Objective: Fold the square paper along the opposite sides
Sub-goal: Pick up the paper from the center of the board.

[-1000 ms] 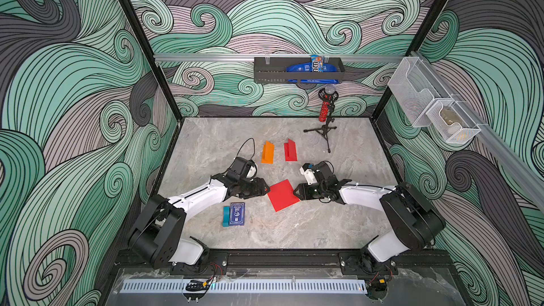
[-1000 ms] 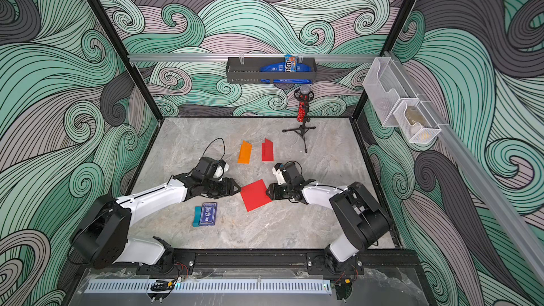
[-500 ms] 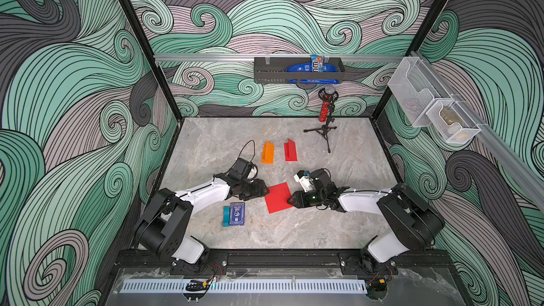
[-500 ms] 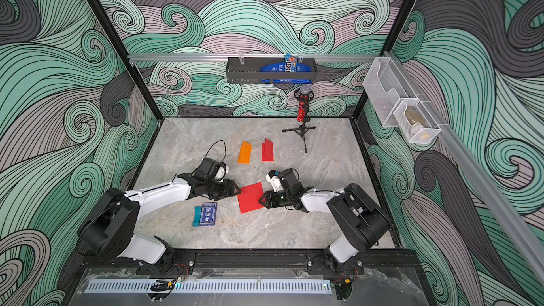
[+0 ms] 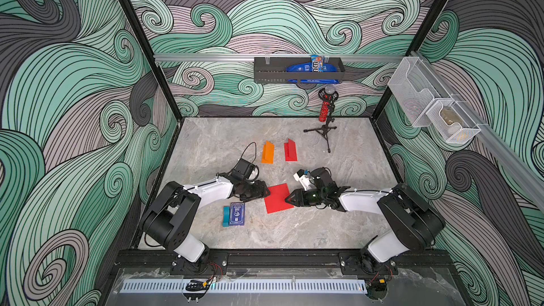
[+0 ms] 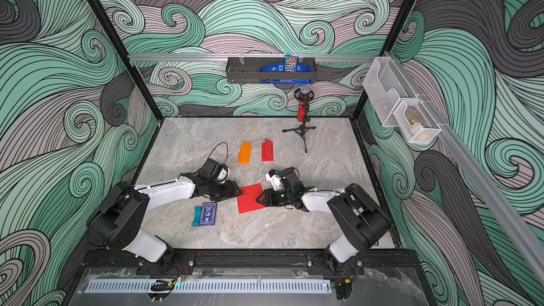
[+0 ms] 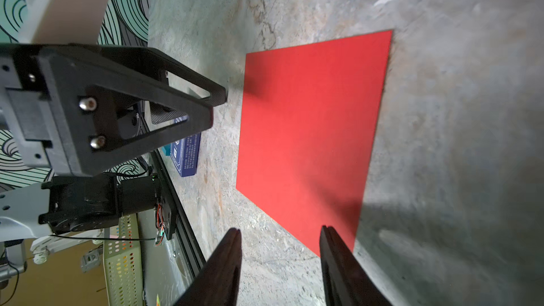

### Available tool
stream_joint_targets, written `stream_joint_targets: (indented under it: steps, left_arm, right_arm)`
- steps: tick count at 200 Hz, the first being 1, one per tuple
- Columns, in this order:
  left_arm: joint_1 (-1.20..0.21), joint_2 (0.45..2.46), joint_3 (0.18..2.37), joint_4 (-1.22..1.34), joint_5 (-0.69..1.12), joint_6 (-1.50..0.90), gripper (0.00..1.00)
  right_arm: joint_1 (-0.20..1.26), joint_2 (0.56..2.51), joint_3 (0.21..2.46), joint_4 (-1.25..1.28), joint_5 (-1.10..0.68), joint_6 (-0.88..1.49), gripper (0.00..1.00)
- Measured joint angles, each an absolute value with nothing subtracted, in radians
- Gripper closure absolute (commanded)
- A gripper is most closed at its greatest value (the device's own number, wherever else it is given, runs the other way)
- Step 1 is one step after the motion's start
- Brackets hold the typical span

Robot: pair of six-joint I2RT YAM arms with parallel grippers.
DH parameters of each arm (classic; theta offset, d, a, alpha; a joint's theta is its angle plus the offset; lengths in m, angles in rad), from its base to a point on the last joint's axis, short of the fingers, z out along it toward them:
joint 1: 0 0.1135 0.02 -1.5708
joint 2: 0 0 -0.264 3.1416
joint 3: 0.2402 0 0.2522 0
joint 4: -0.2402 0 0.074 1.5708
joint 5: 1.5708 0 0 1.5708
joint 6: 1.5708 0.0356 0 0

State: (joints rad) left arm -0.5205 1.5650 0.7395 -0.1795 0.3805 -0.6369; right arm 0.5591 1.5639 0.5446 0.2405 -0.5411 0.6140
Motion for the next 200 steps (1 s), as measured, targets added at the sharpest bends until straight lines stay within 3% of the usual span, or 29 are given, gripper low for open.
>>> stream_joint_targets:
  steps: [55, 173, 200]
  left_arm:
    - [-0.524, 1.596, 0.752, -0.132, 0.41, -0.636, 0.27]
    - [-0.526, 1.646, 0.786, -0.083, 0.432, -0.635, 0.25]
    - [-0.527, 1.648, 0.786, -0.085, 0.428, -0.632, 0.32]
  right_arm:
    - [0.49, 1.608, 0.567, 0.212, -0.535, 0.542, 0.56]
    - [0.595, 1.74, 0.651, 0.294, -0.574, 0.542, 0.56]
    - [0.615, 1.757, 0.672, 0.297, -0.575, 0.55, 0.56]
